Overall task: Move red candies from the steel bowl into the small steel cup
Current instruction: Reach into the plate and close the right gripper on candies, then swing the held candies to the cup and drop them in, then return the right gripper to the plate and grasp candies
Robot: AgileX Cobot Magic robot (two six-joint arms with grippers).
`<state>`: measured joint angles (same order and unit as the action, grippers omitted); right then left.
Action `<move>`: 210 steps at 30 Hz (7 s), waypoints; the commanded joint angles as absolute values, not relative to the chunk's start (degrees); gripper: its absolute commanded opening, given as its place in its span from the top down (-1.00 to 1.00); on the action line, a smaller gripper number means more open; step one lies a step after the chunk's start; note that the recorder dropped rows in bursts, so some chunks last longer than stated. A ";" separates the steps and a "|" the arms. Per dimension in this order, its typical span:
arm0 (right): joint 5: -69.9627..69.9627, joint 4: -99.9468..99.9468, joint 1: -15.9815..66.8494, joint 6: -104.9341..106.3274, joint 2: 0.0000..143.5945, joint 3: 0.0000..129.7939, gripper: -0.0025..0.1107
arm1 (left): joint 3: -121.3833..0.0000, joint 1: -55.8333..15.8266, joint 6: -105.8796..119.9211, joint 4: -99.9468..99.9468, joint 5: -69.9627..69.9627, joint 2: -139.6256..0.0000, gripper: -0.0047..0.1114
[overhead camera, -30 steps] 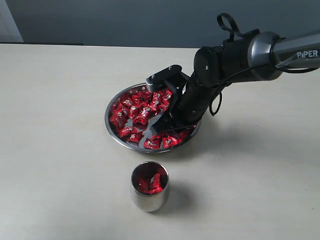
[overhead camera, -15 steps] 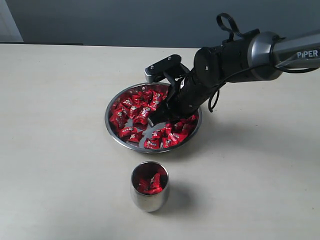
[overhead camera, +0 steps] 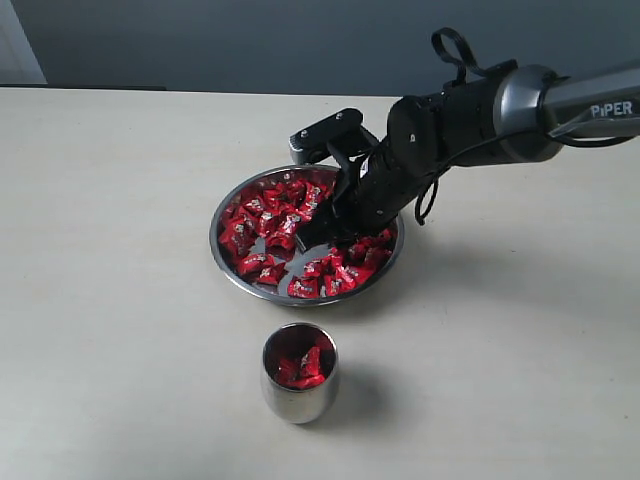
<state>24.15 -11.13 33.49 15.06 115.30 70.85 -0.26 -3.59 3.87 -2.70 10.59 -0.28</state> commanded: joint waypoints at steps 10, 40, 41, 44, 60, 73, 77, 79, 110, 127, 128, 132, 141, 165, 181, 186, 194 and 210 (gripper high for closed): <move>23.59 -10.74 33.14 14.35 118.83 71.30 0.20 | 0.00 -3.56 3.91 -2.67 10.35 0.00 0.89; 21.75 -15.99 33.14 14.35 106.76 71.30 0.95 | 0.00 -3.56 3.91 -2.67 10.25 0.00 0.89; 21.51 -16.16 33.14 14.35 107.69 71.30 0.95 | 0.00 -3.56 3.91 -2.67 10.25 0.00 0.89; 19.10 -16.16 33.14 14.35 110.52 71.30 0.95 | 0.00 -3.56 3.91 -2.67 10.25 0.00 0.89; 17.44 -15.80 33.14 15.69 113.92 71.30 0.17 | 0.00 -3.56 3.91 -2.67 10.29 0.00 0.89; 28.76 -19.85 34.00 17.01 114.57 71.30 0.17 | 0.00 -3.56 3.91 -2.67 10.29 0.00 0.89; 27.87 -19.86 34.72 17.34 116.27 71.30 0.17 | 0.00 -3.56 3.91 -2.67 10.29 0.00 0.89; 26.82 -19.97 34.99 17.34 116.96 71.30 0.17 | 0.00 -3.56 3.91 -2.67 10.29 0.00 0.89; 19.98 -21.37 36.76 17.34 111.56 71.30 0.96 | 0.00 -3.56 3.91 -2.67 10.29 0.00 0.89; 39.39 -25.62 46.51 19.52 95.58 63.17 0.96 | 0.00 -3.56 3.91 -2.67 10.29 0.00 0.89; 39.91 -25.62 47.25 19.52 95.29 63.01 0.96 | 0.00 -3.56 3.91 -2.67 10.29 0.00 0.89; 41.90 -25.62 48.78 19.52 95.15 63.07 0.96 | 0.00 -3.56 3.91 -2.67 10.29 0.00 0.89; 45.25 -23.53 48.65 19.52 95.15 63.07 0.91 | 0.00 -3.56 3.91 -2.67 10.32 0.00 0.89; 16.52 3.15 42.86 -4.12 97.99 63.20 0.29 | 0.00 -3.56 3.91 -2.67 10.32 0.00 0.89; 11.90 4.63 37.68 -3.01 117.40 70.45 0.29 | 0.00 -3.56 3.91 -2.67 10.32 0.00 0.89; 24.15 5.02 37.68 -3.01 120.83 77.04 0.29 | 0.00 -3.56 3.91 -2.67 10.32 0.00 0.89; 26.26 5.02 37.68 -3.01 121.81 77.04 0.31 | 0.00 -3.56 3.91 -2.67 10.32 0.00 0.89; 33.90 -0.56 43.62 -2.29 101.11 71.02 0.97 | 0.00 -3.56 3.91 -2.67 10.32 0.00 0.89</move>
